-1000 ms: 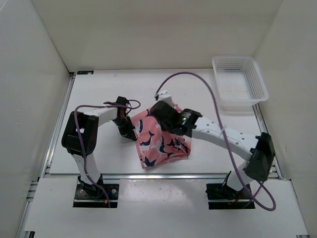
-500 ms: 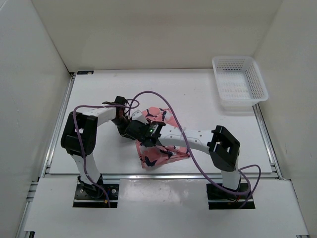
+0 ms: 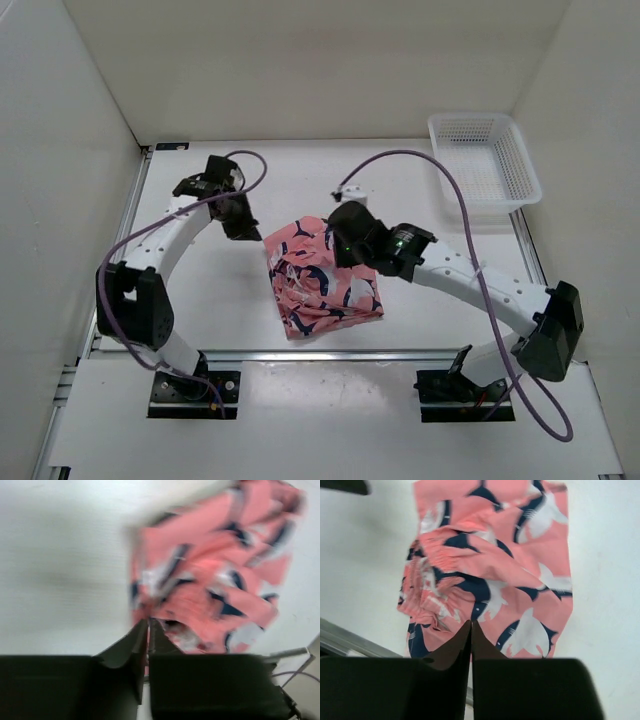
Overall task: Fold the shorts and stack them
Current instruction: Fold the shorts
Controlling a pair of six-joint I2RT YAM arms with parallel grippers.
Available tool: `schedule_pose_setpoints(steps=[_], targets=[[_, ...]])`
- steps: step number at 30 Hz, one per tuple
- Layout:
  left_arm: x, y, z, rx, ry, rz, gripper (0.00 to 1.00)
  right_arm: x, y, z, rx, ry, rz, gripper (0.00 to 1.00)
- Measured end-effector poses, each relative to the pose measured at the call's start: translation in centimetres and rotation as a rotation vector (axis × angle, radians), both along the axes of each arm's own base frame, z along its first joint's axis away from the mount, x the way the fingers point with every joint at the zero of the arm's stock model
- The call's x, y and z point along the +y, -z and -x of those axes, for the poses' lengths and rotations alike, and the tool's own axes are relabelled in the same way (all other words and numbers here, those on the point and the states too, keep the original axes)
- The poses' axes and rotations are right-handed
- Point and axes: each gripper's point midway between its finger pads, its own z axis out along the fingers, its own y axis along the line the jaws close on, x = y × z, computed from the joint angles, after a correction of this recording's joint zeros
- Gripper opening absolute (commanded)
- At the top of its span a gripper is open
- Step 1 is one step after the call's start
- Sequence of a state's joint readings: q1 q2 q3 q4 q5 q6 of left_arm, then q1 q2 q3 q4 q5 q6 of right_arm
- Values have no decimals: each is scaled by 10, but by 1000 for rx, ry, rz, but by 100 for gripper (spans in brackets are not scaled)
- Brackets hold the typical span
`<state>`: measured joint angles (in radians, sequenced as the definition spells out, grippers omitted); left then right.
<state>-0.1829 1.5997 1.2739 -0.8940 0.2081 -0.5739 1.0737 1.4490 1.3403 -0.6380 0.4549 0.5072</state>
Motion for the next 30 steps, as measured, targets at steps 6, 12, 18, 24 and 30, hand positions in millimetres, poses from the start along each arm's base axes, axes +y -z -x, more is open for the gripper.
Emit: schedule_pose_setpoints(steps=[6, 12, 18, 24, 30], targets=[[-89, -54, 13, -132, 233, 62, 10, -51, 65, -27, 247, 167, -54, 1], [-117, 2, 14, 15, 284, 19, 10, -45, 105, -28, 417, 154, -64, 1], [-104, 84, 24, 213, 268, -83, 10, -45, 141, -39, 491, 178, -46, 1], [-98, 101, 18, 242, 262, -123, 10, -47, 184, -42, 554, 202, 14, 1], [-94, 101, -28, 196, 224, -116, 10, -38, 190, -55, 548, 219, -2, 1]])
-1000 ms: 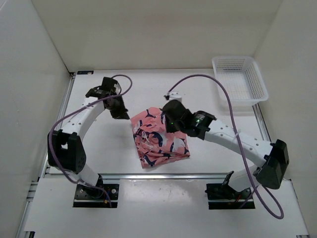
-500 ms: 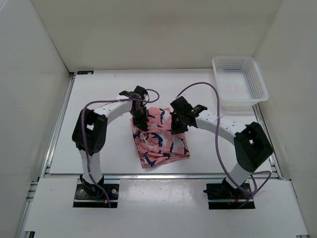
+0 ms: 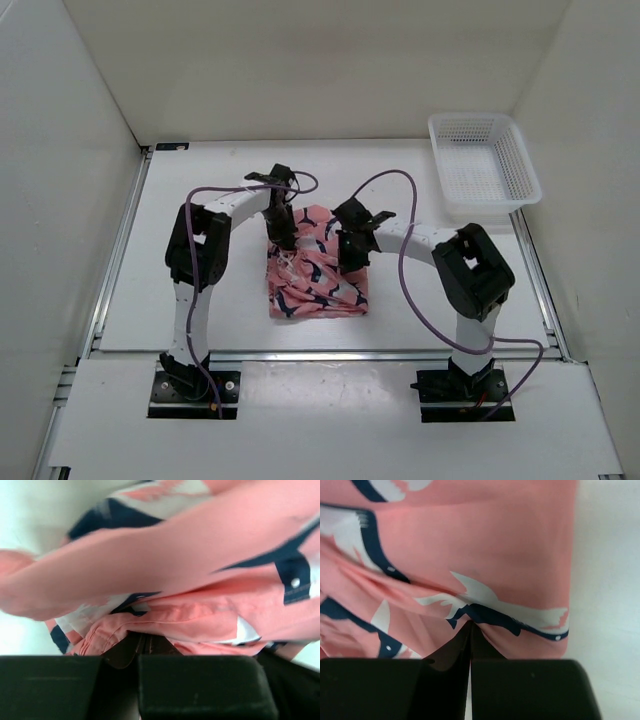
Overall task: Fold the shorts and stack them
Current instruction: Fold the shorts
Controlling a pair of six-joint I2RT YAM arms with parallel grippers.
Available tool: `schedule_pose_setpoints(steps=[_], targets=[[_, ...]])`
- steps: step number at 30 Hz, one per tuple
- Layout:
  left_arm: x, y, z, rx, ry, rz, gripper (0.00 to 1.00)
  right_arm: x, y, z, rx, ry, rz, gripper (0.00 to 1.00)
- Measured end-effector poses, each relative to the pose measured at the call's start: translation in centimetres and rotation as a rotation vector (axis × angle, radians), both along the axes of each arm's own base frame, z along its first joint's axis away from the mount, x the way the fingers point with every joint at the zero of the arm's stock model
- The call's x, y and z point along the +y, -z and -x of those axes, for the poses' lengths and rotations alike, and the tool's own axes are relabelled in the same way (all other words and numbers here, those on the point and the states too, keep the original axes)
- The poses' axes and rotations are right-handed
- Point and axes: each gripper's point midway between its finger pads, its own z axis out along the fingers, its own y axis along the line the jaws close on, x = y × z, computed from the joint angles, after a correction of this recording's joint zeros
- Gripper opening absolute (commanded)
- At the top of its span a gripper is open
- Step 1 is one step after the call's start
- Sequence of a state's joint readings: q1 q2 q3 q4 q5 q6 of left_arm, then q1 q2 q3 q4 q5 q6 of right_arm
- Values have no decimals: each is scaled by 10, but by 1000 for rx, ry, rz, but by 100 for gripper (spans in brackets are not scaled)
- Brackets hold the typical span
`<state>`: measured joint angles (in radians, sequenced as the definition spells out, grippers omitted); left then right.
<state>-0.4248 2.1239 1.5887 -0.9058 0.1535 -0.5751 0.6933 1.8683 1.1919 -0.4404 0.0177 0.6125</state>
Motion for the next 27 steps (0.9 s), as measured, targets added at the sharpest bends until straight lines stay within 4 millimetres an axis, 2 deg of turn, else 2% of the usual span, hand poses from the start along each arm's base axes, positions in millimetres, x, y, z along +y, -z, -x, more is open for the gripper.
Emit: schedule_pose_setpoints(steps=[3, 5, 7, 8, 9, 10, 12, 13, 14, 15, 17, 19, 22, 24, 26, 27], targets=[[4, 1, -32, -30, -26, 3, 10, 12, -1, -20, -18, 17, -11, 1], [6, -1, -55, -63, -41, 9, 10, 18, -3, -37, -36, 30, -19, 10], [8, -5, -77, -99, -52, 14, 16, 21, -9, -58, -64, 49, -23, 38], [10, -9, -86, -118, -54, 13, 21, 21, -14, -67, -84, 55, -25, 64], [13, -14, -93, -133, -59, 11, 25, 21, -22, -74, -101, 57, -26, 73], [16, -23, -101, -152, -63, 11, 48, 21, -33, -83, -125, 57, -29, 80], [22, -46, -117, -207, -64, 16, 81, 24, -62, -101, -196, 60, -54, 92], [24, -57, -123, -233, -64, 23, 92, 23, -77, -107, -228, 64, -67, 94], [27, -71, -129, -263, -72, 29, 99, 20, -95, -110, -268, 66, -73, 96], [32, -87, -131, -292, -80, 36, 99, 15, -114, -111, -307, 73, -79, 100], [44, -121, -128, -340, -98, 43, 99, 0, -158, -109, -385, 98, -94, 100], [57, -165, -121, -417, -115, 59, 99, -20, -202, -103, -468, 137, -110, 100], [83, -245, -93, -583, -152, 72, 99, -69, -260, -92, -592, 242, -117, 100], [99, -298, -58, -716, -176, 83, 99, -108, -277, -79, -640, 322, -89, 100], [111, -339, -16, -849, -188, 104, 99, -148, -278, -62, -654, 401, -40, 100], [117, -352, 5, -899, -193, 110, 99, -164, -275, -53, -650, 432, -10, 100]])
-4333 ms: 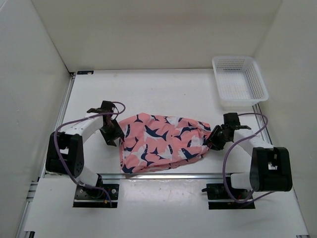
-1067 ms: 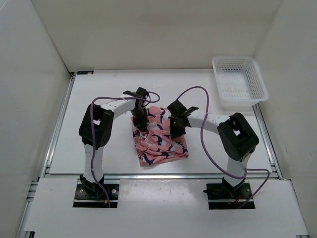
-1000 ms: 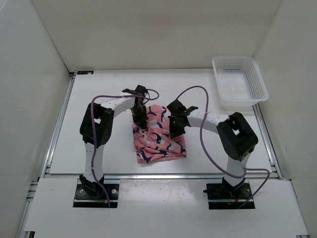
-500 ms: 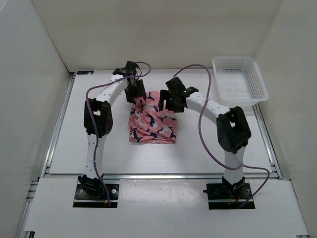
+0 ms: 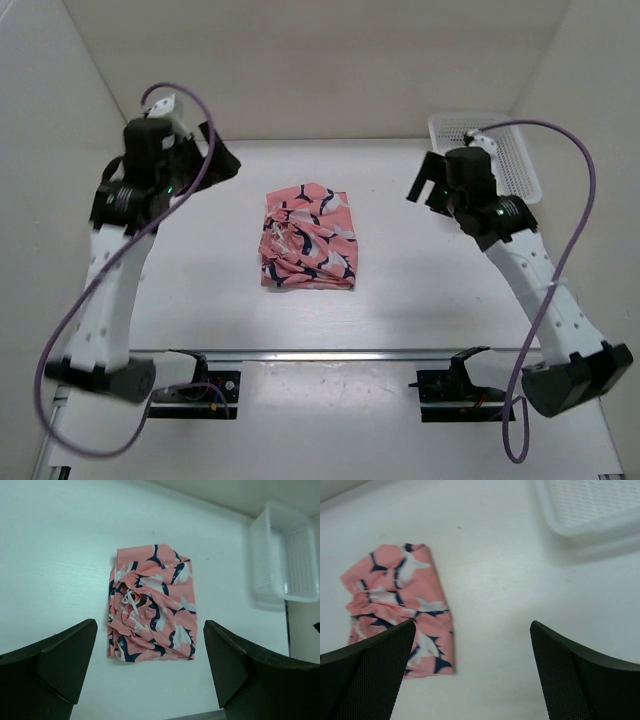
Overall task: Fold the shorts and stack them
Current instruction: Fold the shorts
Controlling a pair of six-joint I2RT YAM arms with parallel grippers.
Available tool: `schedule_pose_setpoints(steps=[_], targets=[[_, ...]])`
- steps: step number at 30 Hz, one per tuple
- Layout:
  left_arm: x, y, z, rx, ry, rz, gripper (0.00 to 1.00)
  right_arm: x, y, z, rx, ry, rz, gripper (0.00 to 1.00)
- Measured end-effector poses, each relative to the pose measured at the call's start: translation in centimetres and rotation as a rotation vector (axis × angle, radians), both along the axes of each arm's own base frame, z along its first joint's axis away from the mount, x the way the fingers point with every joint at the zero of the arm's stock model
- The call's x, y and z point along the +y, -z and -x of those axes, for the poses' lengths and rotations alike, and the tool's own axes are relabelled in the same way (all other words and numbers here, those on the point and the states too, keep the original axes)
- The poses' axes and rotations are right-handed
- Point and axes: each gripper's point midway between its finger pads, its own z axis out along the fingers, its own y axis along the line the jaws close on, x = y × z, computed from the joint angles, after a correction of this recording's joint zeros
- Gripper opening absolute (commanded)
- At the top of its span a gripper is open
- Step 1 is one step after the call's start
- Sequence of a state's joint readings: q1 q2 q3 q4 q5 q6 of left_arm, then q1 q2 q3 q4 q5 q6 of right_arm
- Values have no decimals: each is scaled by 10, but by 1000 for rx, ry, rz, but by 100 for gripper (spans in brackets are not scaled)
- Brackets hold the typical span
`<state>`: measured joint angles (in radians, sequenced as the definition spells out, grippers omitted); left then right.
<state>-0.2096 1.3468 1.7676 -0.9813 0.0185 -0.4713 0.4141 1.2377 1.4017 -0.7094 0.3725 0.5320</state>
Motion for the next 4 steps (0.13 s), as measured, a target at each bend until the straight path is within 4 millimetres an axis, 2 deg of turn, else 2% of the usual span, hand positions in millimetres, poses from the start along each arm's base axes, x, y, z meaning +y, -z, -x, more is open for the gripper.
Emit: schedule_pose_setpoints(steps=[2, 4], targets=[[11, -15, 40, -84, -15, 9, 99, -26, 14, 17, 32, 59, 35, 94], [21, -13, 72, -128, -36, 13, 99, -42, 33, 36, 74, 89, 68, 95]])
